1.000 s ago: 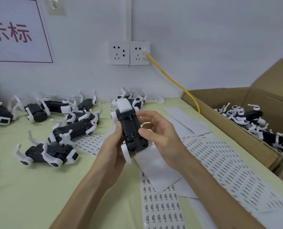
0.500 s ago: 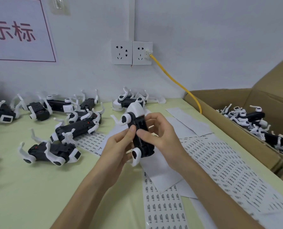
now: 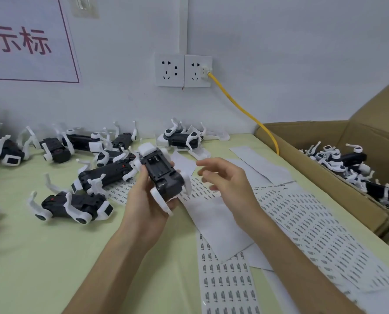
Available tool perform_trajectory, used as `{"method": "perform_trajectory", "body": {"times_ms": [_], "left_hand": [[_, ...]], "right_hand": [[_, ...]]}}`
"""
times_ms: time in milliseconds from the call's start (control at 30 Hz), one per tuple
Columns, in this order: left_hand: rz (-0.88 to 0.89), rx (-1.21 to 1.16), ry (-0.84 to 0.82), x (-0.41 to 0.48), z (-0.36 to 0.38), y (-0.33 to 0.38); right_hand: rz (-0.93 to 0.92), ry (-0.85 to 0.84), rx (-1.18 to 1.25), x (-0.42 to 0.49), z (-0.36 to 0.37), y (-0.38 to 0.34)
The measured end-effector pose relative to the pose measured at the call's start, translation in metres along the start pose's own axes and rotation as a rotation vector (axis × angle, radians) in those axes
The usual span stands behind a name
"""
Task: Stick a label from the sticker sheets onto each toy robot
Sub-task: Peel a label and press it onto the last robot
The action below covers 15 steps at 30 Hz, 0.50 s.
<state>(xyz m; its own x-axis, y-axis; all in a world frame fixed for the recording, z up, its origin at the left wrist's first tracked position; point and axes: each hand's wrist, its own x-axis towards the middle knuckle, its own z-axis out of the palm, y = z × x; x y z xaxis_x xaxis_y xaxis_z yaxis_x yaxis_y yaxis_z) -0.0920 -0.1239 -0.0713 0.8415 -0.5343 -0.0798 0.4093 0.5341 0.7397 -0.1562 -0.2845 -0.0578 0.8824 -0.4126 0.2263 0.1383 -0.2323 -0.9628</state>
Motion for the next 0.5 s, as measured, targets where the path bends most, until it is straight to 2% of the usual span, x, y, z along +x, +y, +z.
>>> {"method": "perform_trajectory", "body": {"times_ms": [67, 100, 167, 233, 333, 500], "left_hand": [[-0.031, -0.038, 0.002, 0.001, -0.003, 0.003], [-0.048, -0.028, 0.009, 0.001, -0.004, 0.004], [-0.059, 0.031, 0.036, 0.001, -0.006, 0.005], [-0.051, 0.096, 0.049, 0.000, -0.004, 0.005], [-0.065, 0.076, 0.053, -0.001, -0.001, 0.004], [-0.142, -0.053, 0.056, -0.003, -0.002, 0.007]], "right_hand": [[0.063, 0.083, -0.167, 0.005, -0.005, 0.009], [0.101, 0.086, -0.328, 0.008, -0.008, 0.014], [0.195, -0.004, -0.715, 0.009, -0.011, 0.024], [0.229, -0.074, -0.948, 0.007, -0.008, 0.031], [0.193, -0.092, -1.008, 0.006, -0.001, 0.035], [0.206, -0.107, -0.888, 0.008, 0.000, 0.030]]}}
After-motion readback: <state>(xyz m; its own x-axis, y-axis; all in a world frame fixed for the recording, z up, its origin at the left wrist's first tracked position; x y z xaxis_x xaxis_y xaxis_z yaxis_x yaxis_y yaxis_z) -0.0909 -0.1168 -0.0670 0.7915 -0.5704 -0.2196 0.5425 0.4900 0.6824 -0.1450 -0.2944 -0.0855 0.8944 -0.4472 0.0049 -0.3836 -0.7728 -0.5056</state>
